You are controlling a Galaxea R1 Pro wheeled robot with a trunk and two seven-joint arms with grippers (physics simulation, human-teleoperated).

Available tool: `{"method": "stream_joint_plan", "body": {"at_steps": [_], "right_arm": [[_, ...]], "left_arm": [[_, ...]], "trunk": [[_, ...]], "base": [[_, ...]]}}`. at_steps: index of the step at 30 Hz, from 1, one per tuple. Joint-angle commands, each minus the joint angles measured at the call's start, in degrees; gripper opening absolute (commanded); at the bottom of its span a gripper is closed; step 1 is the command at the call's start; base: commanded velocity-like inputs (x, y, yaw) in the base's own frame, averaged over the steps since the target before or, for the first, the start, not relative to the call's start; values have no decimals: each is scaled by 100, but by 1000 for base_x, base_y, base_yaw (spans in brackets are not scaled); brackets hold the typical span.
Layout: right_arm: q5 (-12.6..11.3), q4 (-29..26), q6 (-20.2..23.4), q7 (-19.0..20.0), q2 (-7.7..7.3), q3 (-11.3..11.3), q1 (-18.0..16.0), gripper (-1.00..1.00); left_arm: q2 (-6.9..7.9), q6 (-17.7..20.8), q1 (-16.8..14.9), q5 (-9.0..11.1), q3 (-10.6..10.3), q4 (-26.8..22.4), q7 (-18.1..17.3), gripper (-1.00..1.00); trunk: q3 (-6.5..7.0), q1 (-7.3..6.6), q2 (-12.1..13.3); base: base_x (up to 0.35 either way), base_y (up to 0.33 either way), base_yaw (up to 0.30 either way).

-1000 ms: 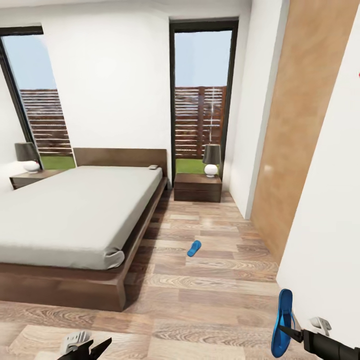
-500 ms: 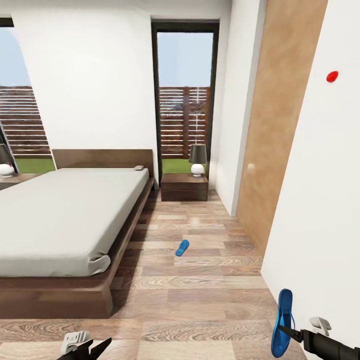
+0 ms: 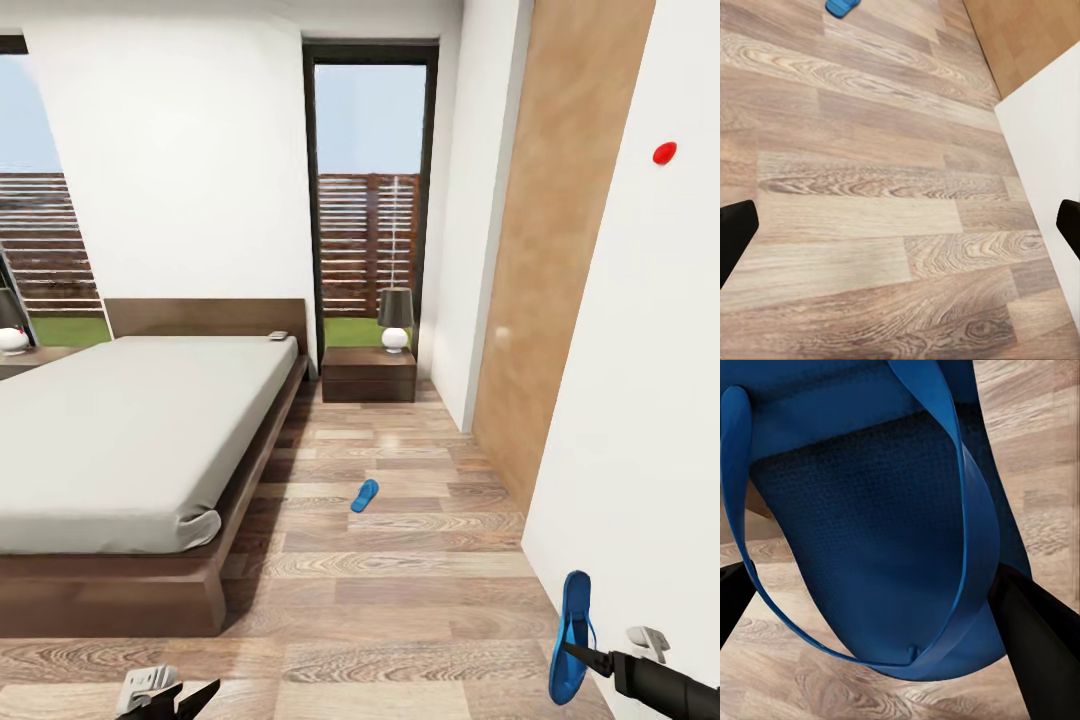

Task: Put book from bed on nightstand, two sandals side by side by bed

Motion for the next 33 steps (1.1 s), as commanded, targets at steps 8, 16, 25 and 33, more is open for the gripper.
{"method": "stream_joint_plan", "body": {"at_steps": [8, 16, 25, 33], "right_arm": [[36, 257, 61, 38, 31, -45, -8, -100], [35, 517, 60, 58, 31, -44, -8, -100], [34, 564, 62, 63, 31, -44, -8, -100], [35, 564, 68, 67, 31, -44, -8, -100]], "left_arm": [[6, 56, 1, 54, 25, 2, -18, 100], [6, 58, 1, 54, 29, 2, -12, 100], [4, 58, 1, 50, 22, -5, -20, 100], [4, 75, 1, 48, 20, -7, -21, 100]], "trunk": [[-5, 0, -2], [-5, 0, -2], [-5, 0, -2], [103, -132, 238]], "base": [[0, 0, 0], [0, 0, 0], [0, 0, 0], [0, 0, 0]]}}
